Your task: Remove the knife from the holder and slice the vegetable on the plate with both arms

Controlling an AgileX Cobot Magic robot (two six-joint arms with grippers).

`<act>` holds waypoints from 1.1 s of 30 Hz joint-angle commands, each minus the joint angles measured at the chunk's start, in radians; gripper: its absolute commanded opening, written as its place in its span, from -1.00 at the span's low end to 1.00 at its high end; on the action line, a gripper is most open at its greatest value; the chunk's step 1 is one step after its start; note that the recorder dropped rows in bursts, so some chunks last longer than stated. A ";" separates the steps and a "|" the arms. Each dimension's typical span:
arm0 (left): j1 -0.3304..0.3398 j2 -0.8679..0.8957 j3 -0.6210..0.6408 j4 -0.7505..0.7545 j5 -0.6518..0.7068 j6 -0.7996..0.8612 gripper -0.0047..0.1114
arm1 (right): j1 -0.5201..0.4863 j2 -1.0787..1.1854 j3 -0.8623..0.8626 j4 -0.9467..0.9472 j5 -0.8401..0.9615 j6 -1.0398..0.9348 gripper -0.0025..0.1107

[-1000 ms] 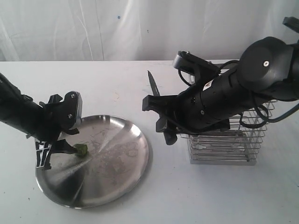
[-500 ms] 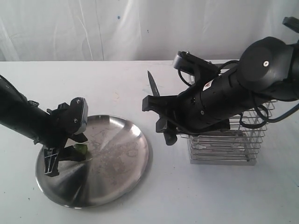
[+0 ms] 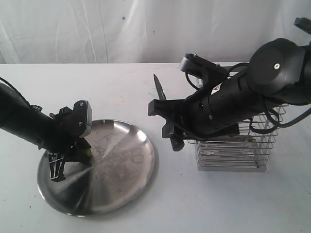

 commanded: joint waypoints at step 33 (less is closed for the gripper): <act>0.001 -0.022 0.038 -0.189 0.082 -0.122 -0.39 | -0.005 -0.011 -0.003 0.006 -0.054 -0.012 -0.96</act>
